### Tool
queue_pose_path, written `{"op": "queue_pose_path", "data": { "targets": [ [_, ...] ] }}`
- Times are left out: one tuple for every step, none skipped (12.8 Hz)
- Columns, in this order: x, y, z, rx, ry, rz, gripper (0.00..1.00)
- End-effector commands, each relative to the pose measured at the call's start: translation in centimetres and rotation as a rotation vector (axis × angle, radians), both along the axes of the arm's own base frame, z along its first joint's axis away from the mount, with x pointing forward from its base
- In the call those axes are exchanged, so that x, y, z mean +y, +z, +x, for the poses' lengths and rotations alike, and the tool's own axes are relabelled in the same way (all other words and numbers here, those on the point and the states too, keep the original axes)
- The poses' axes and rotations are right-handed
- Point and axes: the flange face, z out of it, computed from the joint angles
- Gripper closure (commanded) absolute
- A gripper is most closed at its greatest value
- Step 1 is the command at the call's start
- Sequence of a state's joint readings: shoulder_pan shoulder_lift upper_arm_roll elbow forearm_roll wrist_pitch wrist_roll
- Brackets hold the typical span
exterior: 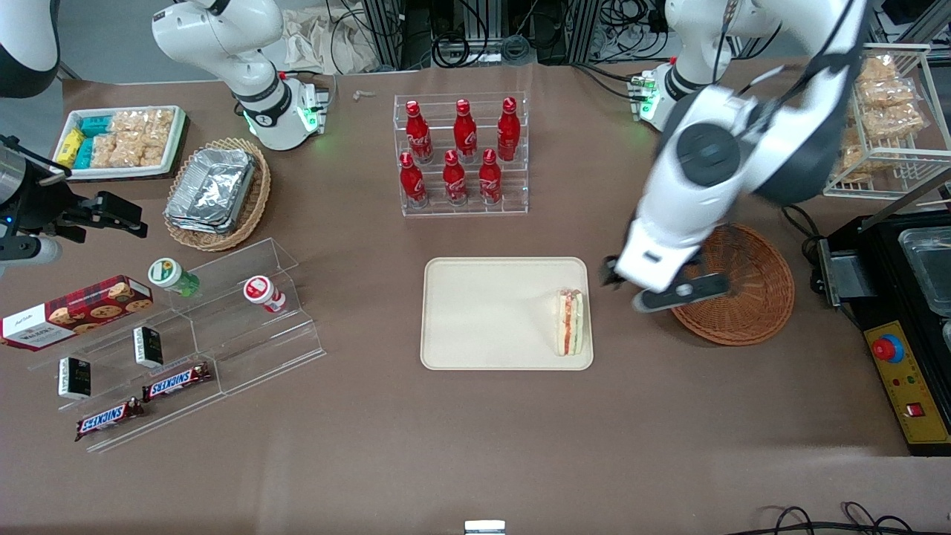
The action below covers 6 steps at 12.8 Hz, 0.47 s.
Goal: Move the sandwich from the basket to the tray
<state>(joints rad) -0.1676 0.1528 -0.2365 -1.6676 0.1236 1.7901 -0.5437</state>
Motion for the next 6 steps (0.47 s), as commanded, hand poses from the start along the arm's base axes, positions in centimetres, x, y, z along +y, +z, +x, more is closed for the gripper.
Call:
{"op": "queue_pose_path", "data": {
  "targets": [
    [4.9, 5.2, -3.5, 0.038, -0.148, 0.009, 0.00],
    [7.1, 6.8, -4.5, 0.046, -0.186, 0.012, 0.00],
    [9.3, 7.7, -5.6, 0.059, -0.245, 0.011, 0.00],
    [11.5, 8.1, -6.5, 0.065, -0.304, 0.006, 0.00],
    [13.6, 8.7, -7.2, 0.069, -0.347, 0.000, 0.00],
    [15.2, 9.1, -7.5, 0.099, -0.401, -0.008, 0.00]
  ]
}}
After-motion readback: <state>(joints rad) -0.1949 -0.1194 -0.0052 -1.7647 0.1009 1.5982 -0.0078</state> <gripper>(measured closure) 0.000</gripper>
